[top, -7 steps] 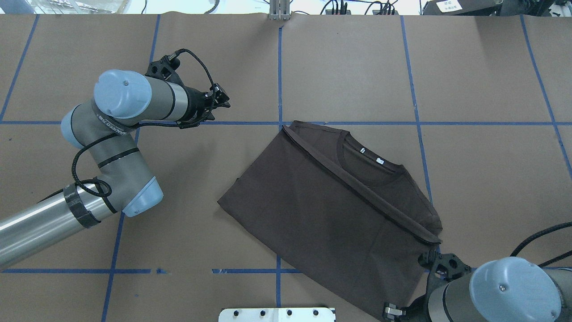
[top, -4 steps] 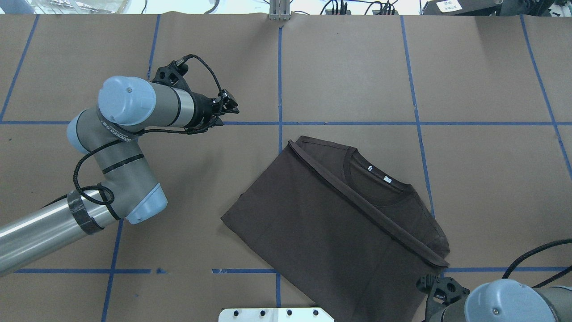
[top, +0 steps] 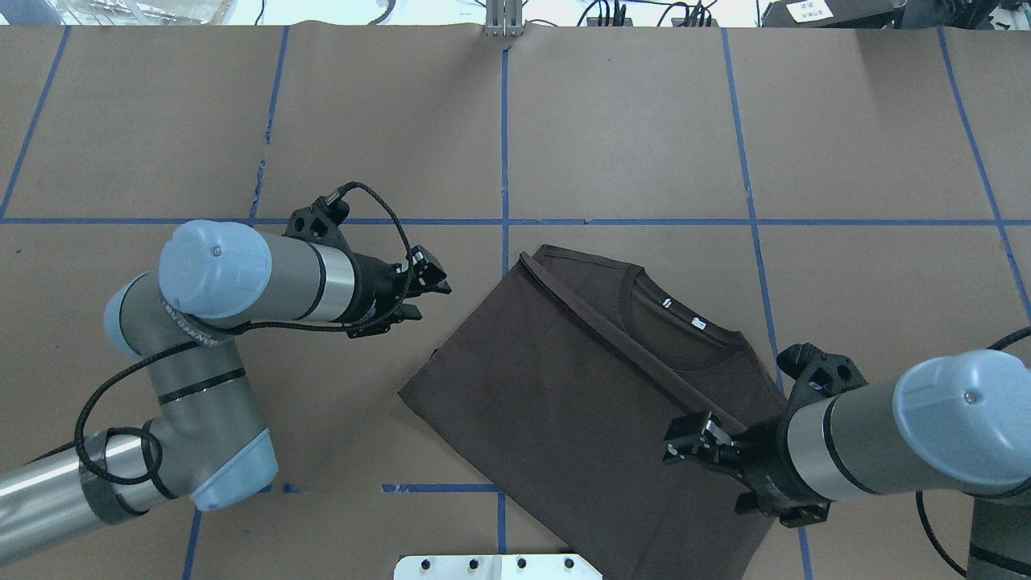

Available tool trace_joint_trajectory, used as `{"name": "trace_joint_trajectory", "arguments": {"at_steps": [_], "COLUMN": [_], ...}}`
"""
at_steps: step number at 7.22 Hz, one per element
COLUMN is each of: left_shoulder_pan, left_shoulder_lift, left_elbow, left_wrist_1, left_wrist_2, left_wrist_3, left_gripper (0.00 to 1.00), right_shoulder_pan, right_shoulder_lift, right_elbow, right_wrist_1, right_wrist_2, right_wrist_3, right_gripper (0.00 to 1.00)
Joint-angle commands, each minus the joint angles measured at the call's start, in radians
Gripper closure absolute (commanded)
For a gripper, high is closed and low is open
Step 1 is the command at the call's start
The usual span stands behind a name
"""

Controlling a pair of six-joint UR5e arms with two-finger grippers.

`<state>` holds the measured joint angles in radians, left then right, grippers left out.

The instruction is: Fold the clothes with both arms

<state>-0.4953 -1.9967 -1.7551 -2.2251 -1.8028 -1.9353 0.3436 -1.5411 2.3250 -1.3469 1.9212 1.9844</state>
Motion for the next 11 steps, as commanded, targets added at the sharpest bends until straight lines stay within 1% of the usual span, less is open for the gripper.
{"name": "trace_joint_trajectory", "arguments": {"at_steps": [1,2,4,5,8,9,10,11], "left_shoulder_pan": [0.073,0.084,0.128,0.147,0.173,0.181,0.193,0.195], "left_shoulder_lift": [0.090,0.104,0.108,0.104,0.095,0.090,0.090,0.087], "left_elbow": [-0.030,-0.038,-0.035,-0.034,-0.034,-0.032,-0.032,-0.037], "left_wrist_1": [0.021,0.022,0.041,0.060,0.062,0.062,0.062,0.064], "left_wrist_2": [0.080,0.082,0.094,0.120,0.122,0.122,0.137,0.149], "left_wrist_3": [-0.034,-0.077,-0.082,-0.082,-0.111,-0.116,-0.149,-0.169], "left_gripper": [0.40,0.40,0.39,0.39,0.39,0.41,0.59,1.00], "right_shoulder_pan": [0.067,0.069,0.071,0.072,0.071,0.071,0.071,0.069], "right_shoulder_lift": [0.047,0.082,0.085,0.084,0.085,0.084,0.084,0.081], "right_elbow": [-0.068,-0.100,-0.111,-0.115,-0.131,-0.131,-0.131,-0.134], "right_wrist_1": [0.000,0.000,0.000,0.000,0.000,0.000,0.000,0.000], "right_wrist_2": [-0.005,-0.011,-0.013,-0.014,-0.021,-0.021,-0.021,-0.021], "right_wrist_3": [-0.006,-0.007,-0.007,-0.007,-0.007,-0.007,-0.006,-0.006], "right_gripper": [0.00,0.00,0.00,0.00,0.00,0.00,0.00,0.00]}}
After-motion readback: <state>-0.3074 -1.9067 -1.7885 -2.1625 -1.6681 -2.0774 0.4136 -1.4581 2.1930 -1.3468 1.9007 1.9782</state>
